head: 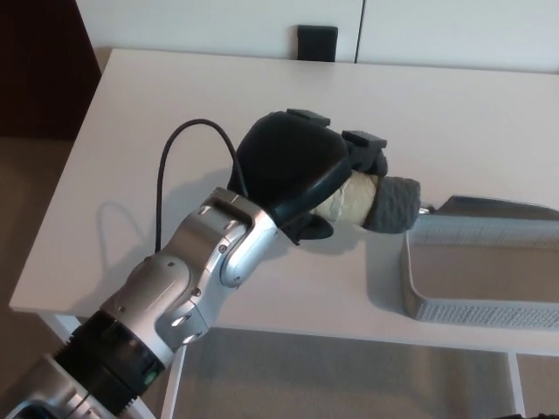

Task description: The robot walks towards a desk on which a shovel is kept on the left hand side and a container is kept on the right hand side. The robot picks up the shovel using its left hand and places it in the container.

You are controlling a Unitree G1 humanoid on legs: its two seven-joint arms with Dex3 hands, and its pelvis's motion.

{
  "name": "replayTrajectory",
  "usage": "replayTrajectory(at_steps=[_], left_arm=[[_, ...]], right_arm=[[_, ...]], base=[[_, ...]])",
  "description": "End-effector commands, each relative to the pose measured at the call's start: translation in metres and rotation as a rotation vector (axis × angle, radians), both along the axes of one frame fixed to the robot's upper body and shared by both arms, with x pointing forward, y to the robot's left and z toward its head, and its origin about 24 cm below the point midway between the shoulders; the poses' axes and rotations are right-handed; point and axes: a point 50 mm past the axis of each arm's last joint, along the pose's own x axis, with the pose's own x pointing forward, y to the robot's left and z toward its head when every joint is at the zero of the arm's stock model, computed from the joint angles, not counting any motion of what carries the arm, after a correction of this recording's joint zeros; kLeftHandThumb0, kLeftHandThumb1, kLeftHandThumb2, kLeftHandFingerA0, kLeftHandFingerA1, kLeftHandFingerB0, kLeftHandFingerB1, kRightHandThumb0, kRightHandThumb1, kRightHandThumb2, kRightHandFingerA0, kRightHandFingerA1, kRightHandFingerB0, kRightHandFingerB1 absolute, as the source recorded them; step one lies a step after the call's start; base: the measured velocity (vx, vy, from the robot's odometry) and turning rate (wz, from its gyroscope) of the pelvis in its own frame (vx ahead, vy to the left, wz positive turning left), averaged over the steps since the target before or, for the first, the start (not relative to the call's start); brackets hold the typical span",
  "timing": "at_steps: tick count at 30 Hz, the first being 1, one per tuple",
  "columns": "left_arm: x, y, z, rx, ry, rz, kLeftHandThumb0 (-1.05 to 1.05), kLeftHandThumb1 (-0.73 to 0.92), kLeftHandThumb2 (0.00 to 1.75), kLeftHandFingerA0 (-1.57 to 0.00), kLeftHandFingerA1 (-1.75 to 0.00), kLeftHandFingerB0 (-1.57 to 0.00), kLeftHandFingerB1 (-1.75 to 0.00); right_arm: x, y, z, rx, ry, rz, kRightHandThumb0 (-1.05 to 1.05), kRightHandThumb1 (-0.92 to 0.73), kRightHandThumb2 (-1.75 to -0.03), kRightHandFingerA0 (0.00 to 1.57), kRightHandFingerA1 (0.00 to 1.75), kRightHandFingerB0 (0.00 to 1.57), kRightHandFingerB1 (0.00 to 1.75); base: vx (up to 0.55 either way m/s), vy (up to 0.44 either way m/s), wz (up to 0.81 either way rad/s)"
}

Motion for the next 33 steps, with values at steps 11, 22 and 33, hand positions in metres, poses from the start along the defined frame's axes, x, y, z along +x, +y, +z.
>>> replayTrajectory(at_steps=[11, 22, 33], left_arm=[[-0.019, -0.023, 0.014, 0.004, -0.172, -0.120, -0.41, 0.66, 0.63, -1.14, -1.55, -0.84, -0.69], [-0.023, -0.032, 0.008, 0.002, -0.180, -0.134, -0.42, 0.67, 0.64, -1.18, -1.58, -0.87, -0.66], [-0.016, -0.031, -0.012, 0.026, -0.100, -0.090, -0.37, 0.64, 0.63, -1.13, -1.55, -0.86, -0.66]], right_arm=[[-0.004, -0.002, -0.001, -0.011, 0.000, 0.007, -0.53, -0.60, -0.59, 0.77, 0.45, 0.59, 0.40], [0.003, -0.002, 0.002, -0.017, -0.007, 0.028, -0.56, -0.61, -0.59, 0.77, 0.45, 0.58, 0.39], [0.004, -0.001, 0.002, -0.016, -0.012, 0.040, -0.56, -0.61, -0.59, 0.77, 0.45, 0.59, 0.39]], base=[[0.00, 0.000, 0.00], [0.00, 0.000, 0.00], [0.00, 0.000, 0.00]])
